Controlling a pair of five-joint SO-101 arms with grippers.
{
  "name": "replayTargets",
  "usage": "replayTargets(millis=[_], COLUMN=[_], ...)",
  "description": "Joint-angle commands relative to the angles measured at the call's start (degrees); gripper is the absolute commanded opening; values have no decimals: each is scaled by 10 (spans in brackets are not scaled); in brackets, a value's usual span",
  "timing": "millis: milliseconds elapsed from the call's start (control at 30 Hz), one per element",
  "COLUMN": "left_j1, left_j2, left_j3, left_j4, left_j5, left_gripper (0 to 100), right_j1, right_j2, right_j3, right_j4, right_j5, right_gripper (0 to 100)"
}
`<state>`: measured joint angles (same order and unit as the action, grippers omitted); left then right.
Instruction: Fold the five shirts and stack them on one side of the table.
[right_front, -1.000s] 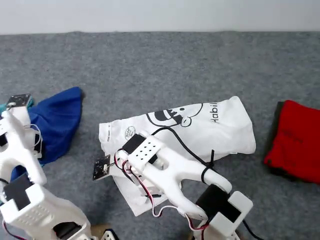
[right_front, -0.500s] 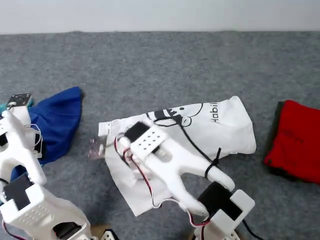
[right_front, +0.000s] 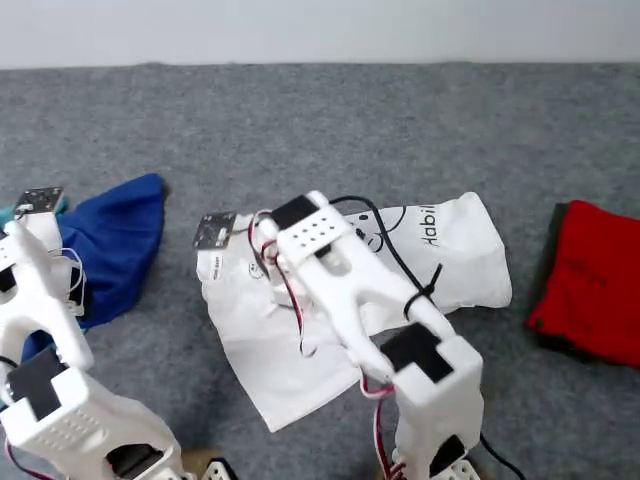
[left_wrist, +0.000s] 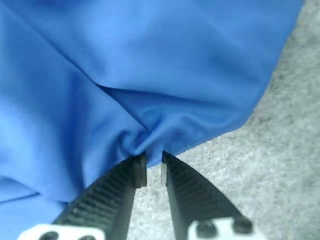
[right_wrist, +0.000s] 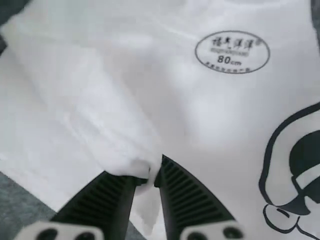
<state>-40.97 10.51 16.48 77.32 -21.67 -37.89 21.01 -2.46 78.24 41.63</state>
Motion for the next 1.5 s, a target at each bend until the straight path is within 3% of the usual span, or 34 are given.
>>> replayTargets(millis=[0,100,333,600,767,800,1033,1200,1400,1467], left_j1=[2,2,2,2,2,2,-12,-29,-30,-30], left_j2=[-7,-7,-7,-7,-7,-7,-7,-7,-7,-7], left_j3=[-22,-22,-22,-22,-22,-22,-22,-22,-22,-22], left_j4=[-9,-9,-9,-9,-9,-9,-10,-11,-22,-22], left_j5=[-4,-4,-5,-5,-4,-4,-3,-3,-3,-3], left_gripper=[66,66,66,66,66,66,66,66,66,66], right_j1=[16,17,48,63,23,20,9,-5,-90,-124], right_j2=[22,37,42,41,41,39,-66,-198,-320,-346], right_j3=[-65,-91,-99,-191,-229,-221,-39,111,331,389], right_j4=[10,31,71,160,248,249,244,154,55,21], right_j5=[-4,-4,-6,-44,-45,-47,-25,-14,-15,-15], right_gripper=[12,36,210,204,2,11,9,15,219,234])
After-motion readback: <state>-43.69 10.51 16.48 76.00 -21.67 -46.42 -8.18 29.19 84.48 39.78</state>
